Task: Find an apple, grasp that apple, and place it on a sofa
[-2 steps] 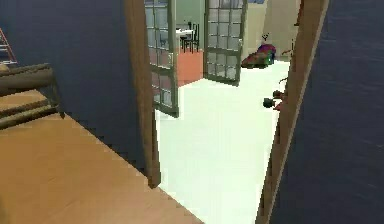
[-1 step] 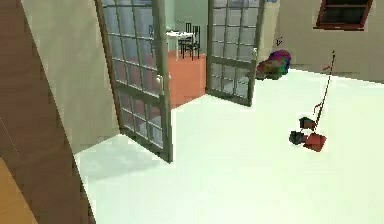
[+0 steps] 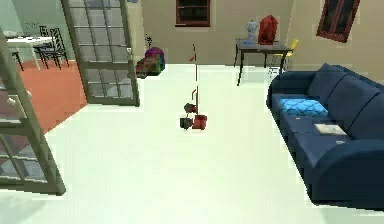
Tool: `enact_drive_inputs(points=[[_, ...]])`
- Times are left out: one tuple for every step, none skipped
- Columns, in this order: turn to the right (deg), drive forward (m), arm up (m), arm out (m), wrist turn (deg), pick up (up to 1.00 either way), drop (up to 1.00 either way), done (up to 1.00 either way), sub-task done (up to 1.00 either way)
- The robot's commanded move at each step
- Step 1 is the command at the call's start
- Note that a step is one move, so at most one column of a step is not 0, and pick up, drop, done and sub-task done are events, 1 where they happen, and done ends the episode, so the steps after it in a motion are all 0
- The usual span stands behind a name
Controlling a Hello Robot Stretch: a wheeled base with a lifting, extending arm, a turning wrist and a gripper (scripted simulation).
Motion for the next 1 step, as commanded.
enact_drive_inputs(points=[[0.0,0.25,0.00,0.00,0.0,0.00,0.00,0.00,0.00]])
